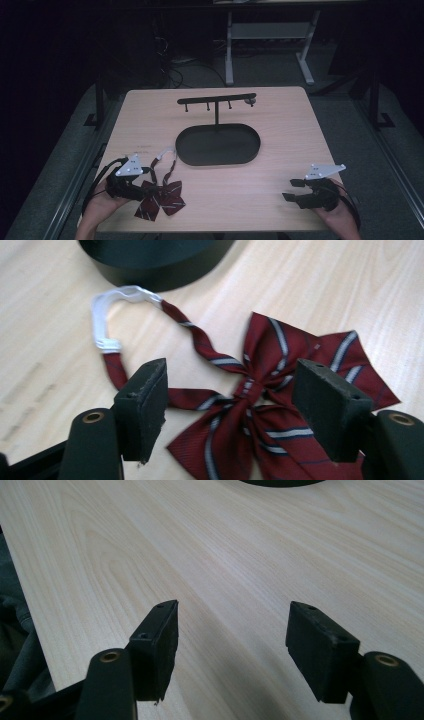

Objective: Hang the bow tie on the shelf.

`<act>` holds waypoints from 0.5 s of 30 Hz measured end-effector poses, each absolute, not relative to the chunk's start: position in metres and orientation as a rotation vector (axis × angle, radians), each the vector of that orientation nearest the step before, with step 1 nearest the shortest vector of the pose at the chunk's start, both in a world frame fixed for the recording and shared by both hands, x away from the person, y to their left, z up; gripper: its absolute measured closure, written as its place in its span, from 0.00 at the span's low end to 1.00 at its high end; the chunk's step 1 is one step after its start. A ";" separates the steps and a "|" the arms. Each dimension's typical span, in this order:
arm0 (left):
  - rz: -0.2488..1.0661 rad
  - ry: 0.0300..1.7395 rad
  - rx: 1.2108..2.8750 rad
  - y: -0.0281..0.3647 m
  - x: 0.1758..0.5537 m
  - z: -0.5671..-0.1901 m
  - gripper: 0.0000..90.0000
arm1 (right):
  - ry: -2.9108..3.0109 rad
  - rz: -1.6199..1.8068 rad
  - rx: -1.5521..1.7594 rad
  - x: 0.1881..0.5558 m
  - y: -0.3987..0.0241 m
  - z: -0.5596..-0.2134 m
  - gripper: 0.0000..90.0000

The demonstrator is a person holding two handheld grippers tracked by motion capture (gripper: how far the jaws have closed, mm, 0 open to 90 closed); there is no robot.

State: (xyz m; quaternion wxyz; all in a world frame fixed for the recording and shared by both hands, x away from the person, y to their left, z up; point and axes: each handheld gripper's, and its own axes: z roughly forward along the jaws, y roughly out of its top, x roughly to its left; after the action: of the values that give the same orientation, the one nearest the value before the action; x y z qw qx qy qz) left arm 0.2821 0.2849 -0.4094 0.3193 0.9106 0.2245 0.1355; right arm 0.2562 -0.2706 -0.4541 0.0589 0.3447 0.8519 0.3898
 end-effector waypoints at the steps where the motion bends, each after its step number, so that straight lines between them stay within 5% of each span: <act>1: 0.356 0.596 2.403 0.287 0.287 -0.408 0.36 | 2.580 1.182 1.035 0.256 -0.270 -0.453 0.41; 15: 0.292 0.669 2.443 0.296 0.328 -0.412 0.45 | 2.582 1.168 1.041 0.255 -0.269 -0.452 0.41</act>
State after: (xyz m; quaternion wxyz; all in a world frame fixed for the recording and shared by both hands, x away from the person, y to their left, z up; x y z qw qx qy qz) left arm 0.3279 0.2956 -0.4116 0.2919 0.9165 0.2509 0.1095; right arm 0.2547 -0.2691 -0.4523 0.0614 0.3441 0.8536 0.3863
